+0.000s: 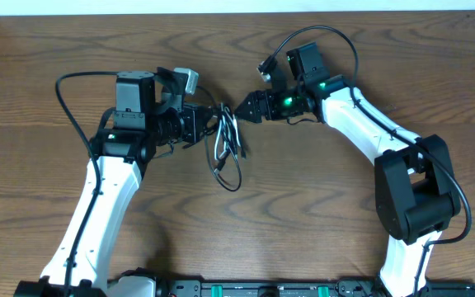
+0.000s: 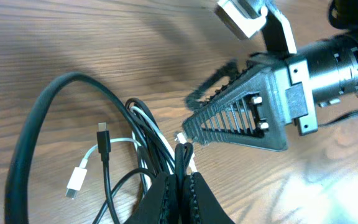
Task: Untangle cables
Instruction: 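Lift the bundle with both grippers, holding it between them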
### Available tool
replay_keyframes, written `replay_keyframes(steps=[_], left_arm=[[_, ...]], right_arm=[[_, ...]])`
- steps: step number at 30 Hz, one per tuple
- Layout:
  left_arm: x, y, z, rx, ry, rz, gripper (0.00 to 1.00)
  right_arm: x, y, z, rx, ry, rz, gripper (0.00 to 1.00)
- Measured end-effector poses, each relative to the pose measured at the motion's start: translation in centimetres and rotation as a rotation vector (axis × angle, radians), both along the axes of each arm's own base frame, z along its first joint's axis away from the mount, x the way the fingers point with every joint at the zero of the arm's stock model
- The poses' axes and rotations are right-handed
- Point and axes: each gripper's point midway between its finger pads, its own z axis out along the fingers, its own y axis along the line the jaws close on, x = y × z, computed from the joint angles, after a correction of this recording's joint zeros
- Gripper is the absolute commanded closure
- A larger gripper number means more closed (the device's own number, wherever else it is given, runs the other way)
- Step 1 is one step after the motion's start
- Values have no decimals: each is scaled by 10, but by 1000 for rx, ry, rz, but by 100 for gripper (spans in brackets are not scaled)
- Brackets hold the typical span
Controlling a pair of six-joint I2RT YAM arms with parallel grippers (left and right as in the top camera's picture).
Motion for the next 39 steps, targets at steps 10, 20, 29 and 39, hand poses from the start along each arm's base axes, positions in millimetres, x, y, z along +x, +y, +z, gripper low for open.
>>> replay_keyframes(steps=[10,20,29,39], left_arm=[[8,-8,-25,-62,69,-49,93],[11,7,-7,-215,59,-76,93],[10,13,-2,-247,47,-88,93],[10,14,-2,-207,-17,-135,93]], right_arm=[[-19,19,33,200,17,139,28],[-28,33,28,168,20,149,49],[-35,49,30,170,114,107,75],[-34,50,29,165,414,-81,85]])
